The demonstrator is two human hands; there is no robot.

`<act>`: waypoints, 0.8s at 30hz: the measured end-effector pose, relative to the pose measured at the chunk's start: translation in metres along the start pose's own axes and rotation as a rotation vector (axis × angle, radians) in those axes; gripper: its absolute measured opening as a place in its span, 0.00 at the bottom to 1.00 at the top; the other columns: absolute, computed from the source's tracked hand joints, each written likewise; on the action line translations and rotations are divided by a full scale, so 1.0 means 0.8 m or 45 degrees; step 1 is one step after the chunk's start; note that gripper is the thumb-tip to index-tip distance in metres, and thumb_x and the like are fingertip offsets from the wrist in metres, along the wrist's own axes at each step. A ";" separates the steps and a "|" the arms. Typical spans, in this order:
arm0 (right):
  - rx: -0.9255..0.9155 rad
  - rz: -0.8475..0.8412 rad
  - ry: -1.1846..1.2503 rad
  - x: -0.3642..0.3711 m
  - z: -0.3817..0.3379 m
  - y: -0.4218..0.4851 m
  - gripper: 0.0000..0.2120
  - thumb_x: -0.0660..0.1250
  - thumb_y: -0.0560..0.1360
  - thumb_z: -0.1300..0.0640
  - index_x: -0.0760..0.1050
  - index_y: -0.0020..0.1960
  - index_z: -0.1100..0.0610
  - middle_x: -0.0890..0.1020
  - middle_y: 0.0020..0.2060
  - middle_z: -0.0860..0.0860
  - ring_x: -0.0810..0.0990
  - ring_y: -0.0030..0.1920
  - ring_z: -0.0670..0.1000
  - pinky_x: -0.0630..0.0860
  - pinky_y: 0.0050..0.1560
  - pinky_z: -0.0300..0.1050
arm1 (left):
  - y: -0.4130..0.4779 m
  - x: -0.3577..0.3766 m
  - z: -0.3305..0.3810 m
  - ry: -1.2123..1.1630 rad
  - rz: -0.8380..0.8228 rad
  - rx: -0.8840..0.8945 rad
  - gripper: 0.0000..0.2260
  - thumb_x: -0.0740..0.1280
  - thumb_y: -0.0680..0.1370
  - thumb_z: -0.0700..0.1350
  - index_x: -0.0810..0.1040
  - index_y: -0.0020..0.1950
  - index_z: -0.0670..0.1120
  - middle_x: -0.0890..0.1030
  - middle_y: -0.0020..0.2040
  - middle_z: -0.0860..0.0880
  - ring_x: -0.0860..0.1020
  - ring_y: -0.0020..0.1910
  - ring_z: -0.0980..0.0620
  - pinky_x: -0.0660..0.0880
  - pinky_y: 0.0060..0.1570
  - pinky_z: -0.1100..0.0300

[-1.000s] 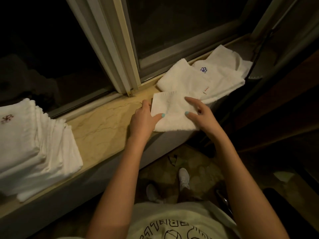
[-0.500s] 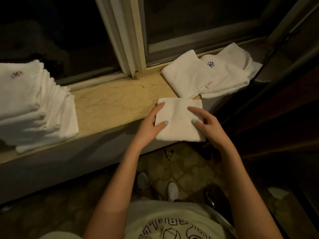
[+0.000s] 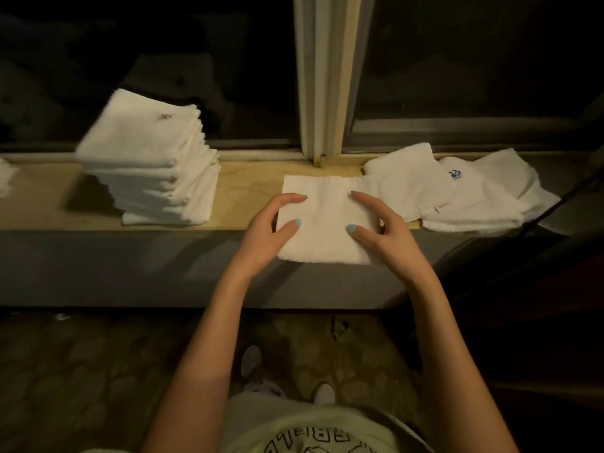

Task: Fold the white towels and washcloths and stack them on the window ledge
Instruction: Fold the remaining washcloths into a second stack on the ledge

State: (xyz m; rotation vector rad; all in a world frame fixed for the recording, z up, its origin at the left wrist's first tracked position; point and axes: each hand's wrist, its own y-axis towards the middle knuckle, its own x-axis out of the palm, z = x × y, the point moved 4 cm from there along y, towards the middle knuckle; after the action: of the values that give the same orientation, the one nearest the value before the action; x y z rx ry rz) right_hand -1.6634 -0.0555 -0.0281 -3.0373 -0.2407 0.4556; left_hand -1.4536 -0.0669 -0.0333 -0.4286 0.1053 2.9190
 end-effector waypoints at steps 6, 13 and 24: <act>-0.211 -0.068 -0.010 0.056 -0.074 0.048 0.22 0.65 0.77 0.58 0.68 0.68 0.43 0.68 0.62 0.41 0.71 0.61 0.45 0.75 0.56 0.40 | -0.004 -0.094 0.017 -0.040 0.199 0.075 0.18 0.65 0.78 0.35 0.71 0.63 0.53 0.73 0.65 0.54 0.71 0.66 0.58 0.70 0.61 0.65; -0.345 -0.040 -0.103 0.158 -0.163 0.136 0.22 0.64 0.78 0.57 0.66 0.70 0.47 0.68 0.60 0.46 0.73 0.56 0.49 0.77 0.51 0.42 | 0.021 -0.235 0.027 0.087 0.366 0.190 0.20 0.64 0.78 0.37 0.69 0.65 0.57 0.70 0.69 0.54 0.66 0.70 0.58 0.66 0.67 0.65; -0.328 0.125 -0.141 0.293 -0.216 0.229 0.20 0.66 0.77 0.58 0.69 0.68 0.49 0.74 0.57 0.45 0.77 0.54 0.46 0.79 0.51 0.42 | 0.090 -0.407 -0.012 0.295 0.381 0.142 0.18 0.65 0.78 0.38 0.72 0.66 0.50 0.72 0.68 0.52 0.68 0.69 0.53 0.66 0.69 0.56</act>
State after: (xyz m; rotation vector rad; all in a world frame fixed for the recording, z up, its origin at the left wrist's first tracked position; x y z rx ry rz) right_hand -1.3643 -0.2044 0.0544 -3.2905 -0.1684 0.6489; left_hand -1.1586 -0.1956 0.0553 -0.7934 0.3954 3.1176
